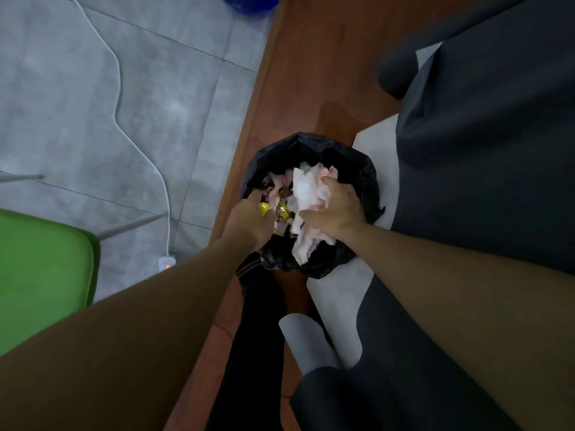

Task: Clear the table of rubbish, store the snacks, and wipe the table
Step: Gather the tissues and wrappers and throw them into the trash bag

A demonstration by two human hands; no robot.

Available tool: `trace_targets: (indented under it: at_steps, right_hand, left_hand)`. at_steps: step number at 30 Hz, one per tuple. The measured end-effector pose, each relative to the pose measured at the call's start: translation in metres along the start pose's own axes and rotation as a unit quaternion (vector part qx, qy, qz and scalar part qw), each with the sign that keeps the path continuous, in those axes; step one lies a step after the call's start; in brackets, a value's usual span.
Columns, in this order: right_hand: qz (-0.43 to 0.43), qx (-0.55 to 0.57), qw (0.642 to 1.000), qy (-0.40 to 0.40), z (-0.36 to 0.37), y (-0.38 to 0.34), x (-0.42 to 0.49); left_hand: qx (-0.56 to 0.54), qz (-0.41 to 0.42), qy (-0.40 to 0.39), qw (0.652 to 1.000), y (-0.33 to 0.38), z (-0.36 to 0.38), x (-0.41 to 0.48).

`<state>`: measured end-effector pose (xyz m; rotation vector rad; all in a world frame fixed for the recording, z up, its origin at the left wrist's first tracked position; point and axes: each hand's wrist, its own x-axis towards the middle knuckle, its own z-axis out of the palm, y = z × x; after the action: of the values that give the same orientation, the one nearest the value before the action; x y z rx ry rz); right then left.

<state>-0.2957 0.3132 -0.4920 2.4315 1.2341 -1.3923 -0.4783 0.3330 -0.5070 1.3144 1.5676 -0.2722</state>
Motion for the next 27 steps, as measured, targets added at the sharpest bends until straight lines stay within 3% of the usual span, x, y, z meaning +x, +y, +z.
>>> trace_targets:
  at_steps: [7,15,27]
  right_hand:
    - [-0.021,-0.056,0.996,-0.068,-0.024,-0.008,-0.019]
    - [-0.067,-0.091,0.992,-0.053,-0.07,-0.038,-0.076]
    - [-0.13,-0.134,0.982,0.012,-0.183,-0.099,-0.201]
  left_hand:
    - [0.062,0.053,-0.003,0.997,0.0,-0.029,-0.022]
    - [0.161,0.096,0.002,0.982,0.034,-0.079,-0.07]
    - [0.271,0.116,0.086,0.952,0.13,-0.17,-0.222]
